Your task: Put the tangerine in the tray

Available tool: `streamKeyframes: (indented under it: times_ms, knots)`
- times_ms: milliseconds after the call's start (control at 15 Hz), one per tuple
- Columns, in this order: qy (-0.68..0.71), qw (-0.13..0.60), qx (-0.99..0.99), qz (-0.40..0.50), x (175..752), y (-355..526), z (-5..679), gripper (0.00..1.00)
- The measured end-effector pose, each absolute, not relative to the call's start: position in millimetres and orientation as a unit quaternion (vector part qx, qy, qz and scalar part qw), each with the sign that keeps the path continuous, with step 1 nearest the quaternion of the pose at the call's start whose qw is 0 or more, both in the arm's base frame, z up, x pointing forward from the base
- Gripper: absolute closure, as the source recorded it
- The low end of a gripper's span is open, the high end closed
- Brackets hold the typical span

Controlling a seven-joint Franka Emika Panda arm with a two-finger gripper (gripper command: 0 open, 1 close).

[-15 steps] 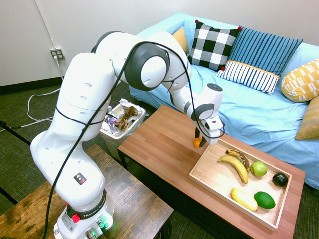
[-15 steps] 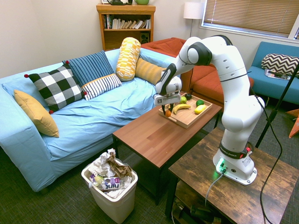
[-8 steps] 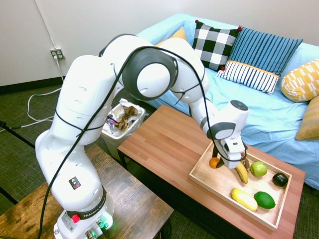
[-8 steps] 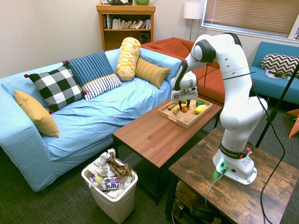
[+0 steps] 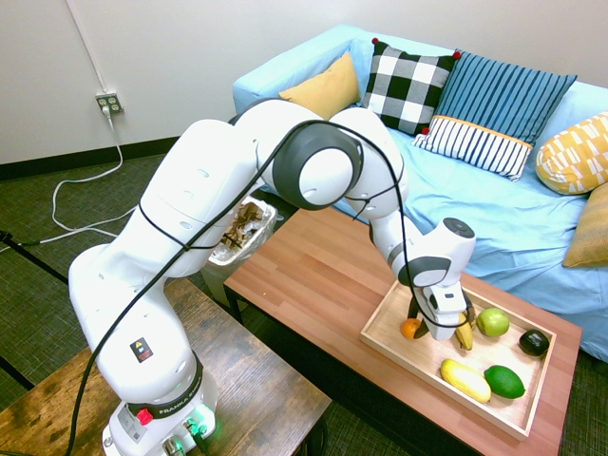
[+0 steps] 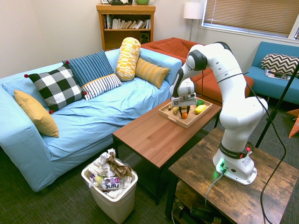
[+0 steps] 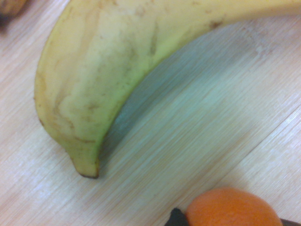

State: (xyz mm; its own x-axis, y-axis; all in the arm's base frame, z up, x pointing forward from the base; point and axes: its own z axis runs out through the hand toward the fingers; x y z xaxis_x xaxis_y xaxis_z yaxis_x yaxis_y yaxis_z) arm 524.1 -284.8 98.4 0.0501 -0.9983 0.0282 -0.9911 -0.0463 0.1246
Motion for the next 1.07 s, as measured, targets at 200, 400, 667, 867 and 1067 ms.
streamKeyframes:
  times_ms: [200, 400, 667, 867, 1067]
  knots:
    - [-0.688, 0.053, 0.723, -0.033, 524.0, -285.3, 98.5, 0.0]
    - [-0.684, 0.05, 0.727, -0.033, 527.4, -283.4, 97.5, 0.0]
    - [-0.678, 0.043, 0.733, -0.027, 533.0, -283.7, 102.3, 0.0]
    - [-0.673, 0.036, 0.739, -0.013, 534.2, -289.7, 127.4, 0.0]
    - [-0.667, 0.024, 0.745, 0.0, 526.9, -281.2, 166.1, 0.0]
